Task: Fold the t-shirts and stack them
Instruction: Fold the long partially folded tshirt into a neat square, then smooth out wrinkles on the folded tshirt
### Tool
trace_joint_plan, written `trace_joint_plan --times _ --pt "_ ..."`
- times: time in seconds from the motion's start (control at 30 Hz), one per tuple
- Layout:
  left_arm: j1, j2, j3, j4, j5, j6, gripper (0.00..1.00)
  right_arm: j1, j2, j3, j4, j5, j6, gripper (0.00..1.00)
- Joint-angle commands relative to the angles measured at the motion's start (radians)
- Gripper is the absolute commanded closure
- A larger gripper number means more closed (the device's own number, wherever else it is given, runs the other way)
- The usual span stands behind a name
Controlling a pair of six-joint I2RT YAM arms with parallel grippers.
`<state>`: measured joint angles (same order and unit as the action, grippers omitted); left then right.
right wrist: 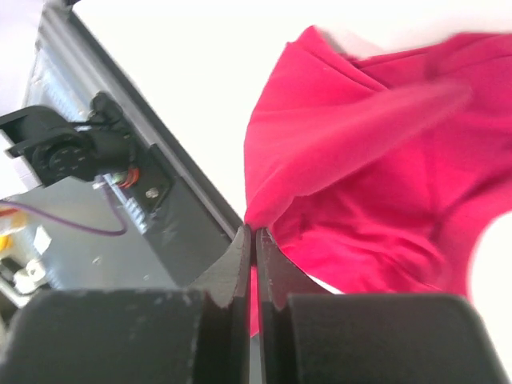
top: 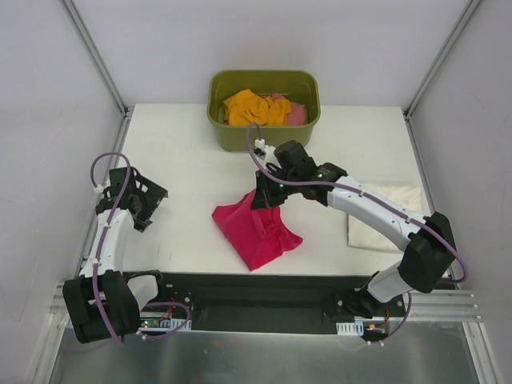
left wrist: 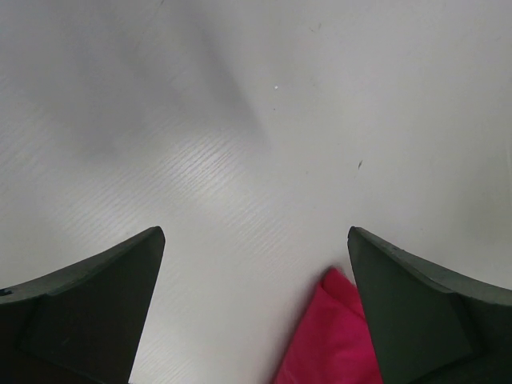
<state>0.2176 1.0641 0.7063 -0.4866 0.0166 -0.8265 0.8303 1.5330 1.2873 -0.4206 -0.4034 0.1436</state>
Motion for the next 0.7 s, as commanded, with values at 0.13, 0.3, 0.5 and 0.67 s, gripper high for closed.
trace_joint_plan --times 0.13,0.3,0.5,0.67 --pt "0.003 0.034 0.028 0.049 0.084 0.007 0.01 -0.068 -0.083 -0.02 -0.076 0.077 -0.137 0.96" --pt "-0.024 0.039 0.03 0.066 0.124 0.012 0.01 -0.146 -0.008 -0.052 -0.135 0.071 -0.137 0.92" --pt "-0.15 0.053 0.065 0.074 0.132 0.024 0.01 -0.22 0.09 -0.06 -0.236 0.164 -0.088 0.69" --pt "-0.283 0.121 0.117 0.077 0.161 0.049 0.01 -0.224 0.089 -0.013 -0.314 0.288 -0.093 0.45"
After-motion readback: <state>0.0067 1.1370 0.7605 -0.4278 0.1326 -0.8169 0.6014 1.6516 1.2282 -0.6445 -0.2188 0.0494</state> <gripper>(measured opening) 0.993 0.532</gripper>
